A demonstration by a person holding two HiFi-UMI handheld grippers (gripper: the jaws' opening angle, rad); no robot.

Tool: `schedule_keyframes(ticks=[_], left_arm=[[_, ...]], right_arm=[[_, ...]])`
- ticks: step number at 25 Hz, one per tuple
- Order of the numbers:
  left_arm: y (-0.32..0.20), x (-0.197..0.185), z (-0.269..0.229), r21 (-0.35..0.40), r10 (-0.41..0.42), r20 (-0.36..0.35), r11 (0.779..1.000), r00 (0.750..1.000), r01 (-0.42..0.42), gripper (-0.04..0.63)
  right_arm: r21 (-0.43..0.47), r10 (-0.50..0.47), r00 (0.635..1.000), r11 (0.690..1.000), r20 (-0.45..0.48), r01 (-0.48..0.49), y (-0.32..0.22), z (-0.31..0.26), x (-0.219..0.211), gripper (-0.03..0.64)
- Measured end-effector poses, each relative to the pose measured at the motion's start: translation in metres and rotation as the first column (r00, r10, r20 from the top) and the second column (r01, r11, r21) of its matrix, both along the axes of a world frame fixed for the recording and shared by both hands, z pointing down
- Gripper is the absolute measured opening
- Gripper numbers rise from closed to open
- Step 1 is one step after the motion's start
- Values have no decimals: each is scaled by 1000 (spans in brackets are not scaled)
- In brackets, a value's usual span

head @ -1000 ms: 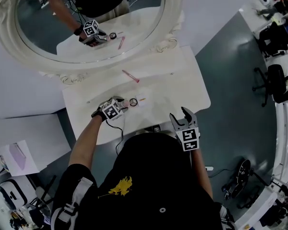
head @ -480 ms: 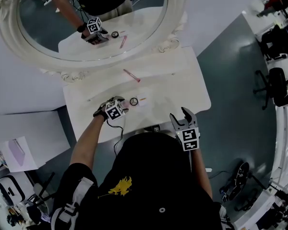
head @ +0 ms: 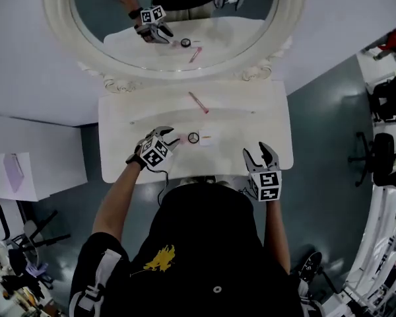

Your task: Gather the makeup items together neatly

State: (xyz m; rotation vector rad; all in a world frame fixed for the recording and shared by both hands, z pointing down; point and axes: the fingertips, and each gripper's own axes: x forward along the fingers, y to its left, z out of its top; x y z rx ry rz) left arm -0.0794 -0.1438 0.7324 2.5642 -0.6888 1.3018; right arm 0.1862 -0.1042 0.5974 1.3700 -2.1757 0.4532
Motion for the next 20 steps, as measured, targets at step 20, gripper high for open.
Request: schedule_keyframes(ticks=[20], left_arm=[[75,-72,-182,233,-601,-415,656,683,718,12]], right_arm=[[-61,-389,919,921,-69,385,-129,45,-182,198]])
